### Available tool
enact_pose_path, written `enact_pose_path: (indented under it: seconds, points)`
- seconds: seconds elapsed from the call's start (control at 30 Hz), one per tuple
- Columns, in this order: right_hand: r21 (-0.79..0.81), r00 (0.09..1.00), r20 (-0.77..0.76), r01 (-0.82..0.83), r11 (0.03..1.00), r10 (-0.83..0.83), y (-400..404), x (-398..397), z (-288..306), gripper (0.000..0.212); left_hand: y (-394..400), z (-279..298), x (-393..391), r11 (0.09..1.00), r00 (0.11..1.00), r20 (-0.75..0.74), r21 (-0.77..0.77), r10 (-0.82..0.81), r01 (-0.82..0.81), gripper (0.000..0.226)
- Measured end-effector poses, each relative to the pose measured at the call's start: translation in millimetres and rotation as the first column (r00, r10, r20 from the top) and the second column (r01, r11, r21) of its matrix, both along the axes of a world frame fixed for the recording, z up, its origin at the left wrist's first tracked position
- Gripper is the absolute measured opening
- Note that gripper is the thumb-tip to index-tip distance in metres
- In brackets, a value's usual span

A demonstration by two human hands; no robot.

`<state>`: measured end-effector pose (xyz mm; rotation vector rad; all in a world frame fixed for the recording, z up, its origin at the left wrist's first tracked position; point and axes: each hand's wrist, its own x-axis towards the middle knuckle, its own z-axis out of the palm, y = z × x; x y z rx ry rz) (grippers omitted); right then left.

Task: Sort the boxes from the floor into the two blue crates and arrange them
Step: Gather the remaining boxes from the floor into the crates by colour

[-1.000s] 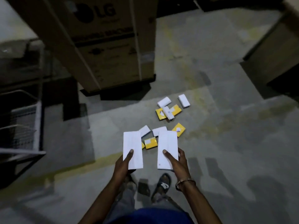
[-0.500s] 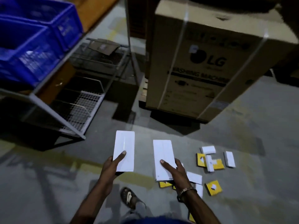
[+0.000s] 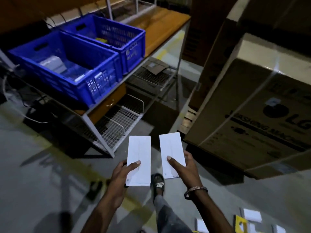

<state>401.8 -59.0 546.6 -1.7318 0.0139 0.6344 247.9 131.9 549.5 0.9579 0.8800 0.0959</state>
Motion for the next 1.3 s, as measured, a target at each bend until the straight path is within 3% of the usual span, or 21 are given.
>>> enact_pose_path:
  seconds: [0.17, 0.37, 0.47, 0.63, 0.8, 0.97, 1.03, 1.1, 1.2, 1.27, 1.3]
  points:
    - [0.031, 0.983, 0.102, -0.155, 0.987, 0.151, 92.5, 89.9, 11.9, 0.059, 76.9, 21.7, 71.0, 0.979, 0.988, 0.069, 0.137, 0.141, -0.150, 0.054]
    - [0.058, 0.946, 0.127, -0.307, 0.950, 0.298, 200.7, 178.5, 29.4, 0.073, 156.4, 48.7, 137.2, 0.889, 0.965, 0.078, 0.377, 0.250, -0.260, 0.106]
    - [0.070, 0.917, 0.172, -0.375, 0.925, 0.359, 251.5, 210.6, 48.0, 0.067, 189.1, 68.3, 161.1, 0.806, 0.945, 0.133, 0.496, 0.298, -0.324, 0.098]
    - [0.134, 0.875, 0.268, -0.449, 0.884, 0.404, 339.2, 247.0, 78.4, 0.058, 254.2, 94.9, 190.1, 0.682, 0.883, 0.233, 0.566, 0.407, -0.464, 0.098]
    - [0.105, 0.824, 0.410, -0.468, 0.877, 0.390, 443.5, 273.5, 102.5, 0.047, 350.3, 105.3, 206.9, 0.567, 0.819, 0.189, 0.638, 0.541, -0.522, 0.095]
    - [-0.007, 0.709, 0.553, -0.520, 0.854, 0.437, 546.4, 294.3, 125.4, 0.050, 439.1, 110.2, 217.2, 0.441, 0.807, 0.013, 0.832, 0.591, -0.337, 0.083]
    - [-0.072, 0.671, 0.558, -0.546, 0.834, 0.488, 586.2, 297.5, 124.9, 0.052, 468.6, 104.6, 219.7, 0.454, 0.816, -0.167, 0.882, 0.553, -0.127, 0.083]
    - [-0.167, 0.628, 0.529, -0.583, 0.795, 0.571, 617.5, 298.9, 114.8, 0.053, 491.0, 93.5, 218.2, 0.477, 0.777, -0.425, 0.859, 0.465, 0.185, 0.081]
    - [-0.523, 0.436, 0.444, -0.583, 0.622, 0.783, 637.6, 305.9, 88.8, 0.046, 500.5, 83.4, 221.7, 0.365, 0.654, -0.682, 0.729, 0.326, 0.579, 0.063]
    - [-0.725, 0.330, 0.361, -0.489, 0.485, 0.872, 638.3, 306.3, 72.9, 0.039, 499.9, 80.6, 226.1, 0.299, 0.626, -0.723, 0.691, 0.292, 0.658, 0.059]
    - [-0.768, 0.304, 0.361, -0.439, 0.466, 0.881, 634.8, 304.2, 68.2, 0.036, 498.9, 78.2, 227.9, 0.287, 0.629, -0.723, 0.691, 0.285, 0.664, 0.056]
